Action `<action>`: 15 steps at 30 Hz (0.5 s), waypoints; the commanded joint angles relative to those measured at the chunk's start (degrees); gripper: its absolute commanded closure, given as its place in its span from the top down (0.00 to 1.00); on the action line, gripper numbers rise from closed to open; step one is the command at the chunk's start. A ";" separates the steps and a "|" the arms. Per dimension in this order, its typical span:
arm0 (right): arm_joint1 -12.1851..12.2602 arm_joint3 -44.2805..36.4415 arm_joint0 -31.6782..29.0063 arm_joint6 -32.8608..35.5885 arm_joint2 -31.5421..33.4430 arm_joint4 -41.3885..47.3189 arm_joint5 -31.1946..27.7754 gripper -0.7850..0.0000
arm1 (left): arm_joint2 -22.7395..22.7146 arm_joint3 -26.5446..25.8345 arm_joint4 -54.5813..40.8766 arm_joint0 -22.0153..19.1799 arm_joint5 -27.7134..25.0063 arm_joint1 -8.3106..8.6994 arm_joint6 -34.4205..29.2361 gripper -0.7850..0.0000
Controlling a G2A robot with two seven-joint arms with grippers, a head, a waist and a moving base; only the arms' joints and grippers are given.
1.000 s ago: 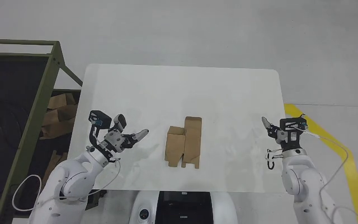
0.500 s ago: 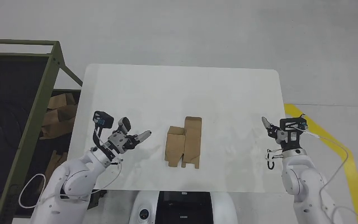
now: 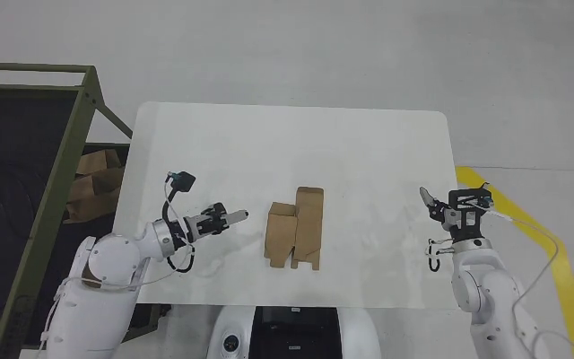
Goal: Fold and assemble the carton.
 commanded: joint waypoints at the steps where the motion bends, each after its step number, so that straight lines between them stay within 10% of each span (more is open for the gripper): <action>1: 0.00 0.00 0.00 0.00 0.00 0.00 0.00 1.00 | 0.59 0.58 0.15 -0.71 1.14 0.16 -1.16 1.00; 15: 0.00 0.00 0.00 0.00 0.00 0.00 0.00 1.00 | 2.30 2.05 1.50 -2.07 4.31 0.34 0.19 1.00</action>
